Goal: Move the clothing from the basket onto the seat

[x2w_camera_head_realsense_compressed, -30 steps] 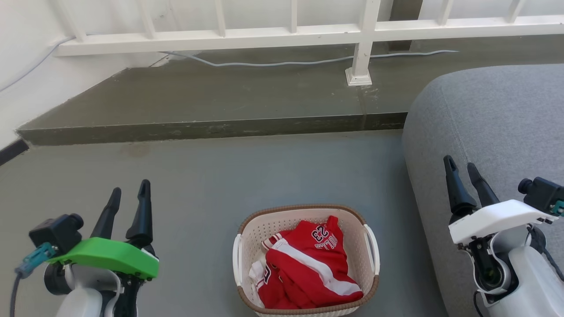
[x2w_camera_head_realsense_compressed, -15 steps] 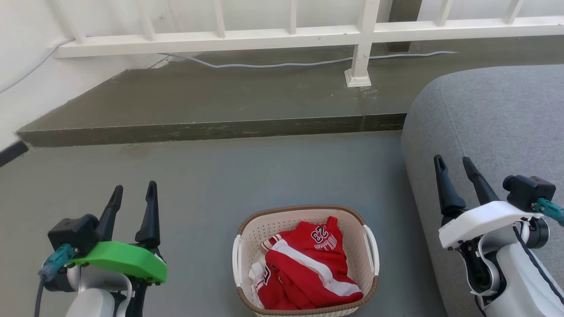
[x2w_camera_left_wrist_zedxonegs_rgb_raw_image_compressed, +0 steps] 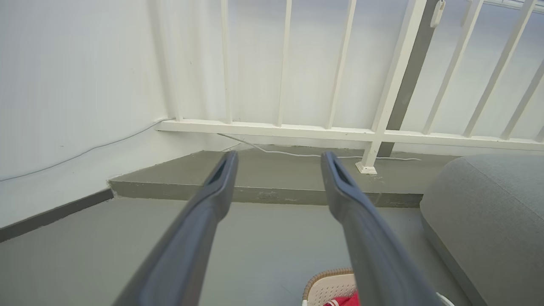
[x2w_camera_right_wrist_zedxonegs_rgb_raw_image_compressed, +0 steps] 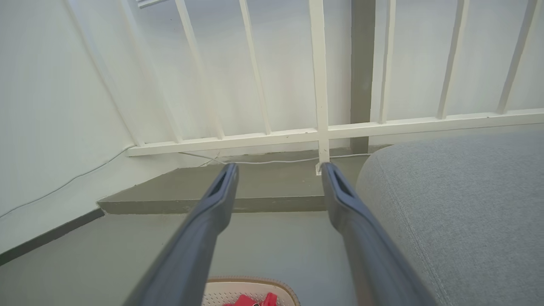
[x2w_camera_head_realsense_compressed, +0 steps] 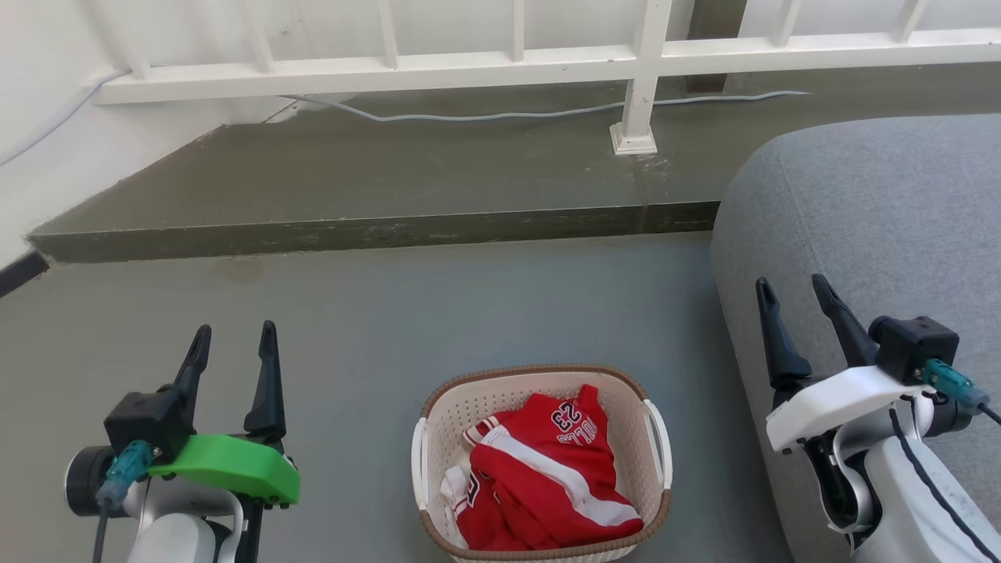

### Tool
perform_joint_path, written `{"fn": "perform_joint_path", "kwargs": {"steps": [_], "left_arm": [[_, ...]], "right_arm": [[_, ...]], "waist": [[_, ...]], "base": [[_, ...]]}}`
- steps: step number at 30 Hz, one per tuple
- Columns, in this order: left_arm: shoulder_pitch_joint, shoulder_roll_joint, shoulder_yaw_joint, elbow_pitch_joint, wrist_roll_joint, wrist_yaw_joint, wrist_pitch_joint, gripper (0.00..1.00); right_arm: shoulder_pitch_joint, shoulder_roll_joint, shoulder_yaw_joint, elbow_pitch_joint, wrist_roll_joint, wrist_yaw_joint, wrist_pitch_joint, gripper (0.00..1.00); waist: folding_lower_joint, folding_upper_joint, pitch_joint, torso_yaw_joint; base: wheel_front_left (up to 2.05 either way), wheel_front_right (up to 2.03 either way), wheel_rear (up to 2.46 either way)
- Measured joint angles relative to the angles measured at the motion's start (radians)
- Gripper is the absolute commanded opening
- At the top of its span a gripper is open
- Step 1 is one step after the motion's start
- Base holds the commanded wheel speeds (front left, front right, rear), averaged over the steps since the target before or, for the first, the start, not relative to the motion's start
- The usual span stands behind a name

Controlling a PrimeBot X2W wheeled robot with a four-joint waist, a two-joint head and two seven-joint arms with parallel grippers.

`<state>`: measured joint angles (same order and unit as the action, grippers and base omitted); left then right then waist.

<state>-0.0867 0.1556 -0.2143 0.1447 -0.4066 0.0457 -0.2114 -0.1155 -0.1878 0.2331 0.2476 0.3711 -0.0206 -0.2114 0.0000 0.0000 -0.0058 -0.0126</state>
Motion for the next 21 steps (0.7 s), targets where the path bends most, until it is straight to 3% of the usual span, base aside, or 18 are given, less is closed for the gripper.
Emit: {"fn": "perform_joint_path", "kwargs": {"steps": [10,21], "left_arm": [[0.000,0.003,-0.021,0.007,0.107,0.017,-0.009,1.00],[0.000,-0.003,-0.018,0.034,0.102,0.018,0.014,1.00]], "right_arm": [[-0.009,-0.003,0.018,0.018,-0.102,-0.007,-0.037,1.00],[-0.016,0.000,0.009,0.033,-0.107,0.002,-0.039,1.00]], "waist": [[0.0000,0.0000,0.001,0.000],[0.0000,0.0000,0.004,-0.001]], "base": [[0.00,0.00,0.00],[0.00,0.00,0.00]]}}
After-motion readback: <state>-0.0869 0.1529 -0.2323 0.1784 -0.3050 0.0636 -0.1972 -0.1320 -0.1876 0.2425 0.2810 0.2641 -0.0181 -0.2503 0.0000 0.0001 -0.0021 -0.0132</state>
